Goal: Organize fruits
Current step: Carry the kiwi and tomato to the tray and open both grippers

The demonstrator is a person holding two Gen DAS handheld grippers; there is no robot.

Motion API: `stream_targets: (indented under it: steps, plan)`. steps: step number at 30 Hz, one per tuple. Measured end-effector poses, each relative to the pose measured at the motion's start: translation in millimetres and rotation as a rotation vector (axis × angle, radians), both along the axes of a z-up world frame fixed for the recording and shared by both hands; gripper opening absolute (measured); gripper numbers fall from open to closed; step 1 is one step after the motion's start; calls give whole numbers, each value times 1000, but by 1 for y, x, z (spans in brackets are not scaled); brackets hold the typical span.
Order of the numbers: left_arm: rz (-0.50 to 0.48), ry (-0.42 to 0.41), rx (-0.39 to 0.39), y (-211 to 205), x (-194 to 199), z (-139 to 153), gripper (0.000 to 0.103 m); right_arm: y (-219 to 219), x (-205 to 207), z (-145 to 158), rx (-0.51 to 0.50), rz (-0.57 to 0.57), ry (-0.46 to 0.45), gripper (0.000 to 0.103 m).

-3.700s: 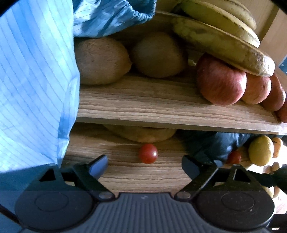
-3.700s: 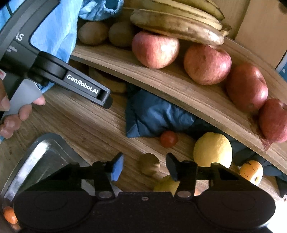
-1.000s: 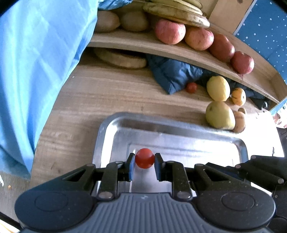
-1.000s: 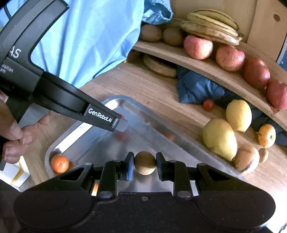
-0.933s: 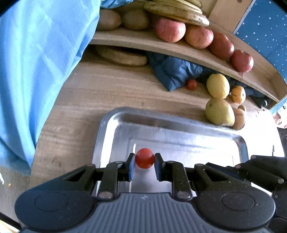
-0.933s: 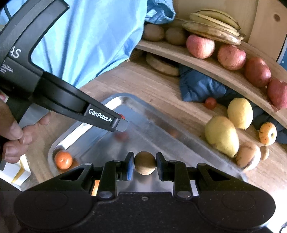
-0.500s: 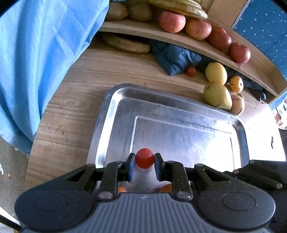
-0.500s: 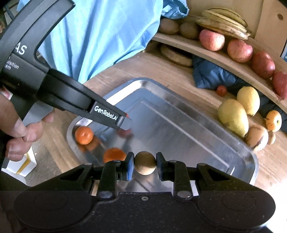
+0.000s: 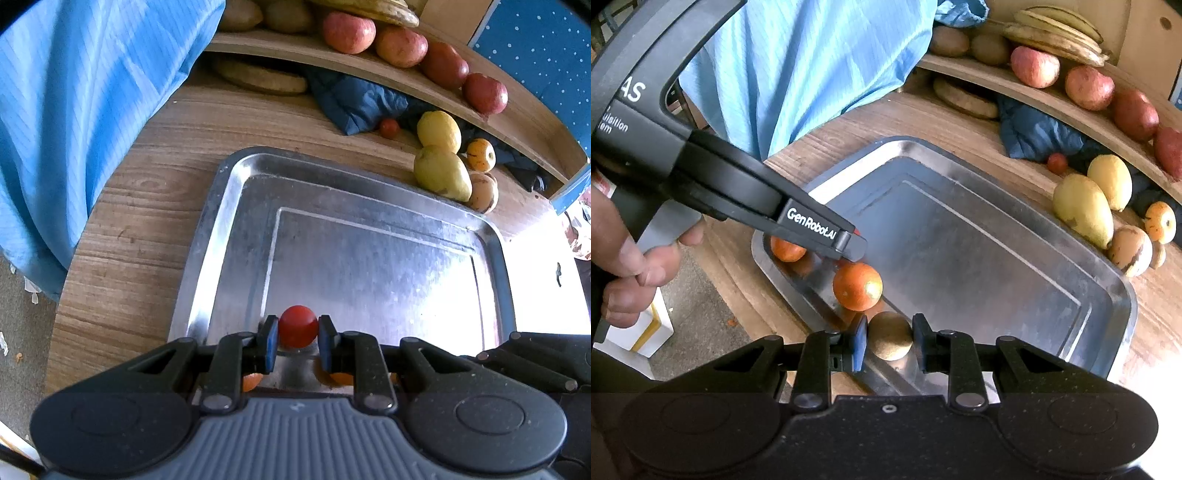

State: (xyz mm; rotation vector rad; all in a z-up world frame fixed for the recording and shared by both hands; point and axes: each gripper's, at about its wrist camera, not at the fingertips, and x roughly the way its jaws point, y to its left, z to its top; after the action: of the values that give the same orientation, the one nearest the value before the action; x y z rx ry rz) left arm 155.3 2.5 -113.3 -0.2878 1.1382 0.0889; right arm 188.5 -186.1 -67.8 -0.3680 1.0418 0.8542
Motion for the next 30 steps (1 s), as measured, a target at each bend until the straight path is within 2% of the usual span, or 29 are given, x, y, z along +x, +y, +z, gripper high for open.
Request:
stream_targets:
  steps: [22,25,28,30]
  plan:
    - [0,-2,3,-2,-7,4,25,-1,-2,-3,-8,-40,0,30]
    - [-2,-4,5,-3,-9,8,32,-2,-3,-2,-6,-43,-2,31]
    - [-9,-22,5,-4,-13,15,44,-4,-5,1,-1,-49,-10,38]
    - [-13,-32,10,-4,-16,20,48,-7,-6,4,5,-55,-15,45]
